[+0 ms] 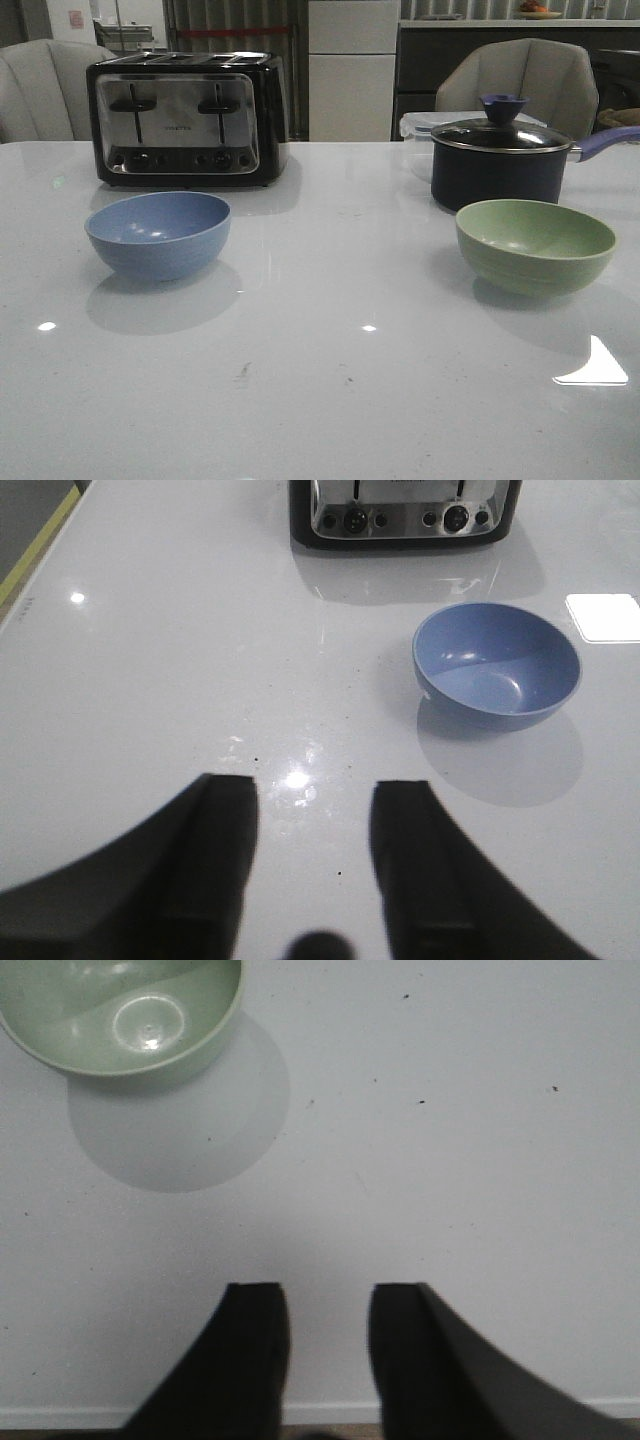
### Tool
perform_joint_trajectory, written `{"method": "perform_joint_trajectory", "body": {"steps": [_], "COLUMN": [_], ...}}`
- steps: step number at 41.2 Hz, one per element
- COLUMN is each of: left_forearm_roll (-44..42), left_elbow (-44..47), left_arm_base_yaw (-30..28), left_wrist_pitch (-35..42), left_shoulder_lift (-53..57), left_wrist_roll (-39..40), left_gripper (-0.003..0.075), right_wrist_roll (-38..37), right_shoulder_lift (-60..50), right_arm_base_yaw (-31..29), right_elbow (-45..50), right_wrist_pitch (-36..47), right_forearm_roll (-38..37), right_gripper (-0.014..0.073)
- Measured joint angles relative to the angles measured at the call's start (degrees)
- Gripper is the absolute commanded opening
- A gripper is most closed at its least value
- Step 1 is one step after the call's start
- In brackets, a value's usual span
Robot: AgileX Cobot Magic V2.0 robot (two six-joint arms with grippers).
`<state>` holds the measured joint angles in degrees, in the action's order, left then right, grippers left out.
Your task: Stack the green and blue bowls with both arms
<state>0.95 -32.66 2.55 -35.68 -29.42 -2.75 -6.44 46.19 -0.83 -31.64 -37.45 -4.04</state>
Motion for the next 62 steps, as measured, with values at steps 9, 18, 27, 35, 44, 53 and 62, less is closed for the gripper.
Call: {"method": "perform_joint_trajectory", "body": {"steps": [9,18,27,35,44,53,62], "left_forearm_roll": [0.0,0.0,0.0,0.0,0.0,0.0,0.0], "left_elbow": [0.0,0.85,1.14,1.14,1.14,1.14,1.14], "left_arm_base_yaw": [0.0,0.0,0.0,0.0,0.0,0.0,0.0], "left_wrist_pitch": [0.45,1.58,1.63,2.19,2.91,2.94,3.16], "left_shoulder_lift": [-0.11,-0.11,-0.11,-0.11,-0.11,-0.11,-0.11], "left_wrist_roll": [0.0,0.0,0.0,0.0,0.0,0.0,0.0], "left_gripper": [0.0525,0.0505,0.0505,0.0505,0.0505,0.0505,0.0505], "right_wrist_roll": [0.0,0.0,1.97,7.78,8.71,9.25,10.79], "right_shoulder_lift": [7.44,19.19,33.11,45.94,58.02,62.97,63.06], "right_arm_base_yaw": [0.0,0.0,0.0,0.0,0.0,0.0,0.0], "right_elbow": [-1.89,-10.5,-21.45,-31.42,-39.41,-44.24,-45.04], "right_wrist_pitch": [2.72,3.55,1.83,-2.22,-3.75,-4.44,-5.02], "right_forearm_roll": [1.83,5.24,8.91,13.35,13.97,14.06,13.79], "right_gripper": [0.0559,0.0559,0.0559,0.0559,0.0559,0.033,0.0152]}}
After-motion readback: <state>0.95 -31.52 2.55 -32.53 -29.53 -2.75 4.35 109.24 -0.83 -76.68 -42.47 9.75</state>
